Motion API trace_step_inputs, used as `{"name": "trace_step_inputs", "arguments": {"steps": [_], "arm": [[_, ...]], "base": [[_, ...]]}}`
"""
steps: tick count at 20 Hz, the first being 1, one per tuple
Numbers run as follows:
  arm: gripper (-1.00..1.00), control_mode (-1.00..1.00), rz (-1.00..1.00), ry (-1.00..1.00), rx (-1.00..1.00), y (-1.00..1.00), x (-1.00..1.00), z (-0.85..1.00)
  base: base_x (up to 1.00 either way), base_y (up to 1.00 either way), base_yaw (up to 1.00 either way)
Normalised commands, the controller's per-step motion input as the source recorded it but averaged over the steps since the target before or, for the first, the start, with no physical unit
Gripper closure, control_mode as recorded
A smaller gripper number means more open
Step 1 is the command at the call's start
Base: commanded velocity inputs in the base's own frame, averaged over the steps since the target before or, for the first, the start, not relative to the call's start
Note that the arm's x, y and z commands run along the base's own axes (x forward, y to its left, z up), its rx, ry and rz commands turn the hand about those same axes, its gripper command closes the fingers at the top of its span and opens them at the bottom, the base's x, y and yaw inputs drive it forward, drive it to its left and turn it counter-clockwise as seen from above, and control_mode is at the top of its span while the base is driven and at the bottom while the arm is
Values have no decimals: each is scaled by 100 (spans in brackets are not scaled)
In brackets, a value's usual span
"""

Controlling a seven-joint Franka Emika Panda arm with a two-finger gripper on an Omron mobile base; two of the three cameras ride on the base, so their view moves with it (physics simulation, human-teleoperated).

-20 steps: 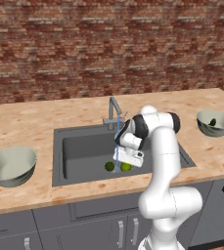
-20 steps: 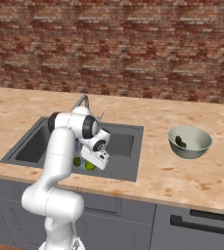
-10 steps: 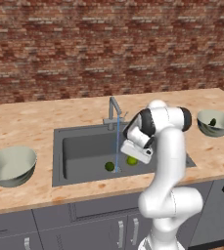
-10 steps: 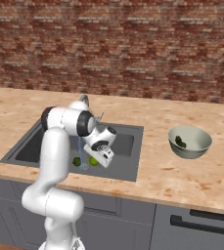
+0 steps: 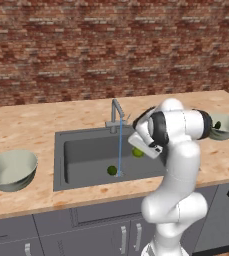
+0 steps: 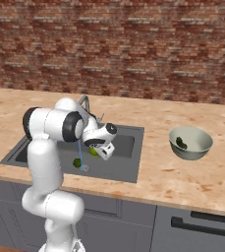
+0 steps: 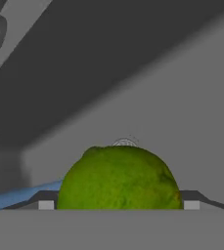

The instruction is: Pick the limes from the sink and place them in one bowl. Place the squash in the other bowl. Then turn off the sink faucet.

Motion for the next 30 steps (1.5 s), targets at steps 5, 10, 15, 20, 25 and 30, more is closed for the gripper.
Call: {"name": "trace_step_inputs", "arguments": {"steps": [5, 10, 15, 20, 25, 30], "arm": [[100, -100, -7, -20, 0, -38, -2, 100], [100, -100, -7, -1, 0, -50, -2, 100], [100, -100, -3, 0, 0, -46, -25, 100], [100, -100, -7, 0, 0, -34, -39, 95], [100, -100, -11, 0, 0, -19, -53, 82], [100, -100, -11, 0, -2, -1, -67, 68]], "base": [[0, 0, 0], [0, 0, 0], [0, 0, 0], [0, 0, 0], [0, 0, 0], [0, 0, 0]]}}
